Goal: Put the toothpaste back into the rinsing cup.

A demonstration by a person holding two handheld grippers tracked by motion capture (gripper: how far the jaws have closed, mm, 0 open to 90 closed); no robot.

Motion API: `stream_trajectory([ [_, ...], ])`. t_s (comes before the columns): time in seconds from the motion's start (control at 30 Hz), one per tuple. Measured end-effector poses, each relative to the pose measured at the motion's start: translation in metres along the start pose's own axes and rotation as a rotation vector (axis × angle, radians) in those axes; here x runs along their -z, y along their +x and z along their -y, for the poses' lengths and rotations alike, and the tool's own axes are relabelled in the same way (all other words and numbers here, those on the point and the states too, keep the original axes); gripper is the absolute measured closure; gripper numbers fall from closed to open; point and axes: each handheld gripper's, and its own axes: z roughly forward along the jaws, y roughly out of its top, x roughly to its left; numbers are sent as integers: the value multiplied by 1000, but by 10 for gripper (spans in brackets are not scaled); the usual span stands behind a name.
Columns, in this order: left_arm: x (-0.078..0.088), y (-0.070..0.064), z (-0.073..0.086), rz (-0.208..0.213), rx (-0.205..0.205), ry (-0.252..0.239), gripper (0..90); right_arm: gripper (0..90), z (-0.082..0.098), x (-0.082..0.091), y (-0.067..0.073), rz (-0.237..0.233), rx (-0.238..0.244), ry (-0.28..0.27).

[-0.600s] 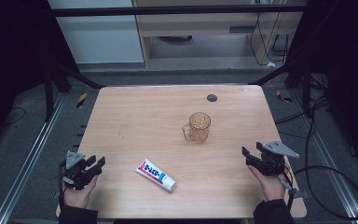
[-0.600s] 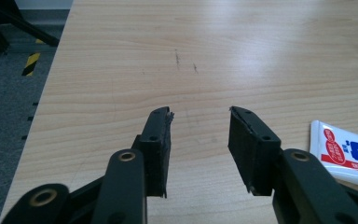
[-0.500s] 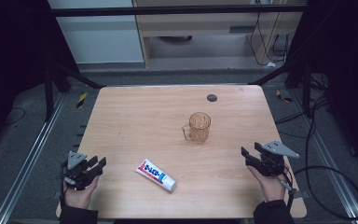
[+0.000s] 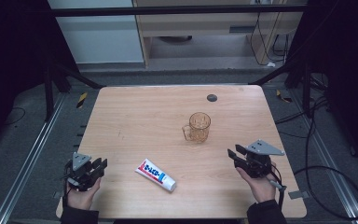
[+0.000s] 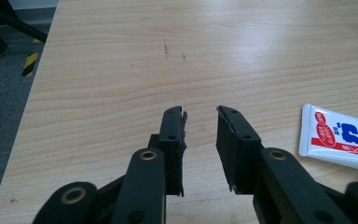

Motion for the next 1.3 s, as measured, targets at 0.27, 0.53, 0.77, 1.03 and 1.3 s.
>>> stream_trajectory([
  [0.27, -1, -1, 1, 0, -10, 12, 740, 725, -10, -13, 23, -85, 36, 18],
  [0.53, 1, -2, 3, 6, -19, 18, 772, 816, -17, -30, 49, -172, 57, 46],
  [0.77, 2, -1, 5, 7, -23, 22, 796, 868, -19, -42, 67, -215, 79, 71],
  [1.03, 2, -4, 5, 14, -35, 29, 843, 898, -14, -54, 82, -257, 89, 106],
  [1.3, 2, -6, 5, 17, -49, 36, 883, 899, -8, -63, 97, -292, 97, 134],
])
